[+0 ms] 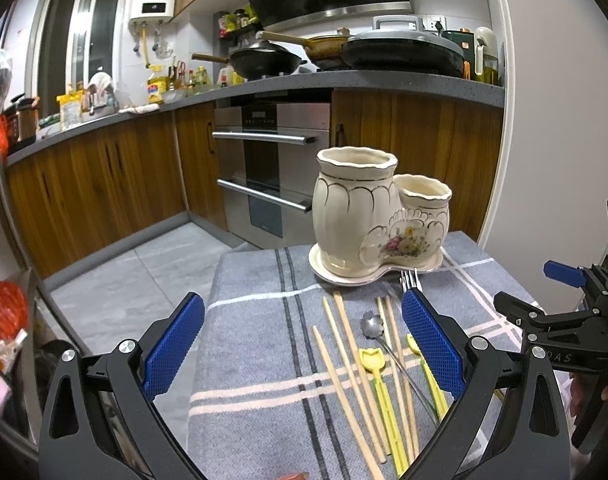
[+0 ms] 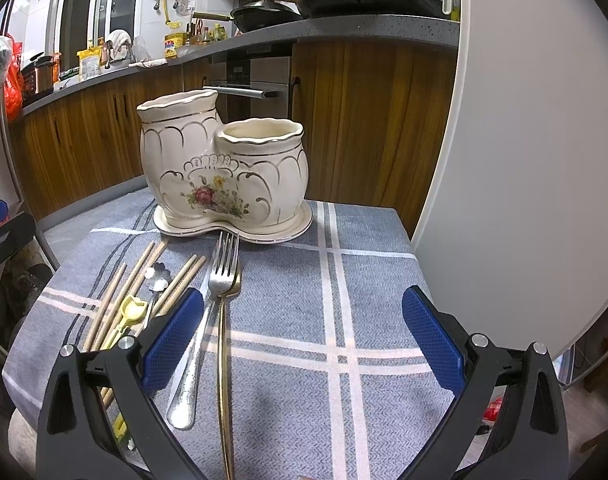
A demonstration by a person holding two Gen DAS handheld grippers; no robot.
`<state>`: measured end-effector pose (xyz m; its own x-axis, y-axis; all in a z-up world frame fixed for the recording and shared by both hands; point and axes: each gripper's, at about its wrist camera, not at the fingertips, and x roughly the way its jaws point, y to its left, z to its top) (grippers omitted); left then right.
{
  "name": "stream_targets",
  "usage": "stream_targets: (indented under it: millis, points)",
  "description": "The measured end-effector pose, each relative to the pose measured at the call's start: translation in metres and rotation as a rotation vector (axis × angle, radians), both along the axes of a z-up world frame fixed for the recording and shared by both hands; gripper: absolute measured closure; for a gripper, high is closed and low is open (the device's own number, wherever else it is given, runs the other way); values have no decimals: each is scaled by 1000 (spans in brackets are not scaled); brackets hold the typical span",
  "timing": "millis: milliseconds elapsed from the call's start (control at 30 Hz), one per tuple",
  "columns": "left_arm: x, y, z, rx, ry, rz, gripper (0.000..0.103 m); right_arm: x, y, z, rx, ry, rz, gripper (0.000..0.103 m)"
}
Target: Organize utensils
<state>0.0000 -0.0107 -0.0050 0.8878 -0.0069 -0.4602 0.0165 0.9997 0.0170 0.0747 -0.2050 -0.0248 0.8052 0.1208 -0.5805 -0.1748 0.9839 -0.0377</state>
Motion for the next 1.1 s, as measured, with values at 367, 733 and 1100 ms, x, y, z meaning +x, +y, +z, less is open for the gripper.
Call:
stream_targets:
  millis: [367,733,1100]
  points:
    - [6,8,-12,34,-1,45,5,3,1,-4,0,15,11,5]
    - [18,7,-26,87,89,-16,5,3,0,-7,54,44,103,5]
    - [26,-1,-42,117,229,-102,5,10,14,-28,-35,154,181,6]
